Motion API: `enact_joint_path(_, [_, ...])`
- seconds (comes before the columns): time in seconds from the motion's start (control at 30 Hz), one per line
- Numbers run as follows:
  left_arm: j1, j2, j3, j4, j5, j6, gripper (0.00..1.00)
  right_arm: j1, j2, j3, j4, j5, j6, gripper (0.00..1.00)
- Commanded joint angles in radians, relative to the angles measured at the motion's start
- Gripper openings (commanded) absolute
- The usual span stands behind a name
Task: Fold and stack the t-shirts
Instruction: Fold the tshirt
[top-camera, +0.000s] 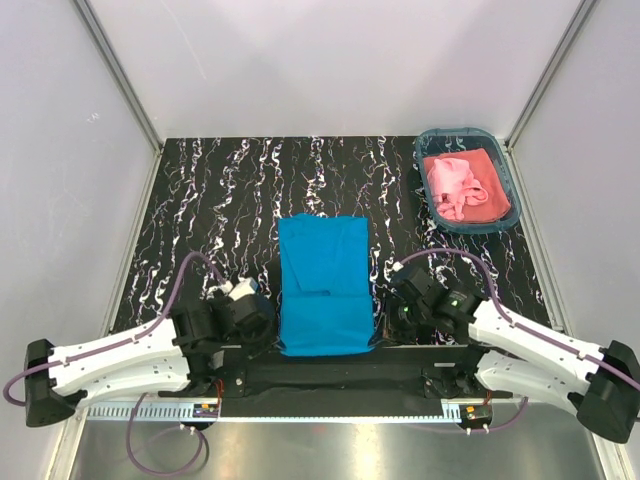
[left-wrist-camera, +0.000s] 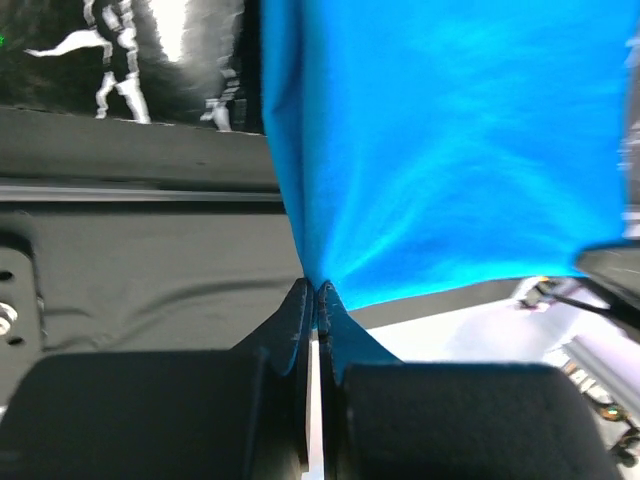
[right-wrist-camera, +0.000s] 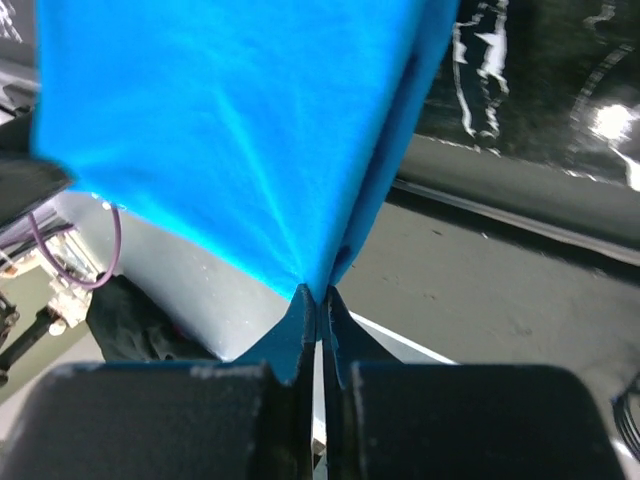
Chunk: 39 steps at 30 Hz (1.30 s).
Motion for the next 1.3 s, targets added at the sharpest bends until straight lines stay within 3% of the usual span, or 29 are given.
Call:
enact_joint_path(0.0, [-0.008, -0.001, 0.151, -0.097, -0.108, -0.022, 0.0, 0.009, -0.02, 0.124, -0.095, 0.075, 0.014, 0.0])
enact_joint_path(0.17, [0.009, 0.04, 0.273, -0.172, -0.161, 0.021, 0.0, 0.008, 0.04, 0.23, -0.147, 0.118, -0.027, 0.0])
enact_joint_path(0.33, [0.156, 0.114, 0.342, -0.143, -0.098, 0.173, 0.0, -0.009, 0.158, 0.36, -0.169, 0.138, -0.08, 0.0])
enact_joint_path(0.57, [0.379, 0.266, 0.466, -0.106, -0.009, 0.41, 0.0, -0.205, 0.281, 0.484, -0.175, 0.051, -0.223, 0.0])
enact_joint_path(0.8, [0.55, 0.479, 0.618, -0.049, 0.068, 0.607, 0.0, -0.309, 0.465, 0.644, -0.174, -0.026, -0.327, 0.0])
enact_joint_path(1.27, [0.713, 0.83, 0.912, -0.017, 0.183, 0.789, 0.0, -0.478, 0.761, 0.905, -0.174, -0.139, -0.432, 0.0])
